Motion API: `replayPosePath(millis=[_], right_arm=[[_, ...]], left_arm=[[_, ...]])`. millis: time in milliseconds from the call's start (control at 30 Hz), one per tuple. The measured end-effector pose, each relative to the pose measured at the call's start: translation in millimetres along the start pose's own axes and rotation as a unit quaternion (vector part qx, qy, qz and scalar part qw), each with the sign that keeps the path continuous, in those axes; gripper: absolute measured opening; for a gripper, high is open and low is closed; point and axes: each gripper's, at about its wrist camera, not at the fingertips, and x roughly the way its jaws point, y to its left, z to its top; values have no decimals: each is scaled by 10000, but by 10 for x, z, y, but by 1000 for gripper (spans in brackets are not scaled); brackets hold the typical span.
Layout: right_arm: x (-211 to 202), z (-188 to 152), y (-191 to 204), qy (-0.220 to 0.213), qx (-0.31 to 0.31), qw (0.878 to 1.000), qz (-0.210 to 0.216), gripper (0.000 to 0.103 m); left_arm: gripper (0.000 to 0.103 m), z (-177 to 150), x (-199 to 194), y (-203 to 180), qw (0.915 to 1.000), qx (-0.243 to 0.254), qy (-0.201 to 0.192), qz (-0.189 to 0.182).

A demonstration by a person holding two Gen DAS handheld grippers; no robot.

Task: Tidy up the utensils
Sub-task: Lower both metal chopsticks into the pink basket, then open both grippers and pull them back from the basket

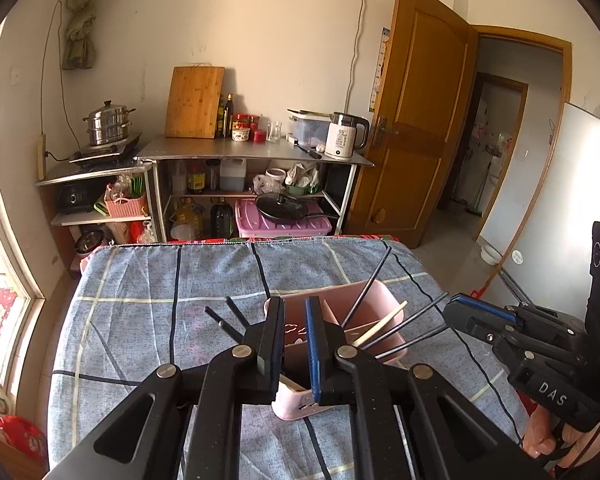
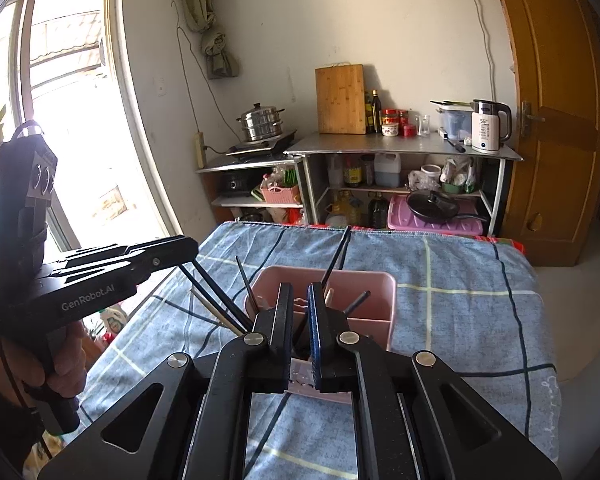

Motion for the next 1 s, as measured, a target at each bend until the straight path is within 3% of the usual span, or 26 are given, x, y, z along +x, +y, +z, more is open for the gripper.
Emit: replayPosePath(millis=[433,833,1000], right_arm=[[-548,-364,30,-176,40,9998,-103,13],[-856,-794,141,-159,0,9996,-225,14],[-929,-956,203,-150,-37,9996,-234,14]], left_arm=[[10,-525,-607,-166,9998,-38,-191,5],[11,-1087,-842,-386,9998,-96,-190,-44],[20,-1267,-912,-458,9997,-19,-245,-35]])
